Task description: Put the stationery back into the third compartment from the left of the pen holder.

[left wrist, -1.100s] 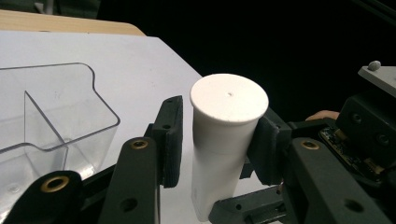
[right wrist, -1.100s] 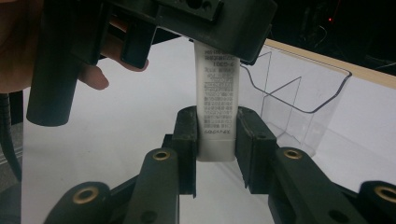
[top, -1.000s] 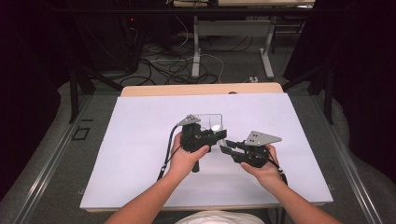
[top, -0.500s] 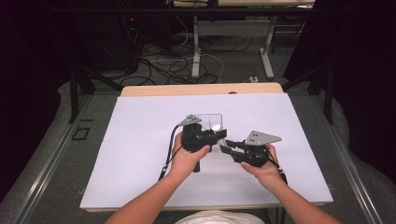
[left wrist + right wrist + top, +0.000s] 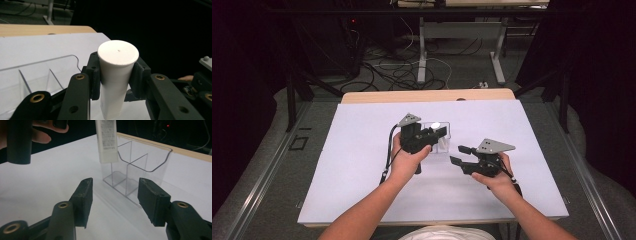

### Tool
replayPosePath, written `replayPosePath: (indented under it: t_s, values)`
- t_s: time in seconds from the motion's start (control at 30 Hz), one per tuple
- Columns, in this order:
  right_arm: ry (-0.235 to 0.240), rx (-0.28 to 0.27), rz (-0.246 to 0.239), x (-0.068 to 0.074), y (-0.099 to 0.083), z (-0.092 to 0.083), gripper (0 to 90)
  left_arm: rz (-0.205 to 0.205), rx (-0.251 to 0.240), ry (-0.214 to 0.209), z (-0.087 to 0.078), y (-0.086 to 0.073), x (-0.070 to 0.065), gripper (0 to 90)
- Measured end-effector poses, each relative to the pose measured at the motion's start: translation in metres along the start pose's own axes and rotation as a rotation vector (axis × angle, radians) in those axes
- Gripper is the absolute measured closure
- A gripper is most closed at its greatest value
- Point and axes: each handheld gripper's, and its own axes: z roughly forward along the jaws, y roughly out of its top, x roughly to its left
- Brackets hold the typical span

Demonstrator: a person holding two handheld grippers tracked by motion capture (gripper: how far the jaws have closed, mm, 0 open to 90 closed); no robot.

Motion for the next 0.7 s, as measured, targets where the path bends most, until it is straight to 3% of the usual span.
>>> replayPosePath:
  t_s: [0.17,0.37,0.43,0.6,0.7]
  values:
    - [-0.036,0.003,0.006,-0.005,0.002,-0.003,36.8,0.021,-0.026,0.026,0.001,0.009,0.002,66.5]
    - [-0.097,0.025,0.065,-0.012,0.002,-0.005,17.1,0.076,-0.032,0.062,0.009,0.014,0.000,66.5]
    - [-0.112,0.046,0.085,-0.014,0.002,-0.006,14.7,0.087,-0.037,0.072,0.013,0.014,0.000,66.5]
    - [-0.138,0.079,0.061,-0.018,0.001,-0.007,0.0,0.143,-0.027,0.103,0.025,0.012,0.000,66.5]
    - [-0.157,0.091,0.049,-0.017,0.002,-0.006,0.0,0.170,-0.027,0.124,0.033,0.009,-0.001,66.5]
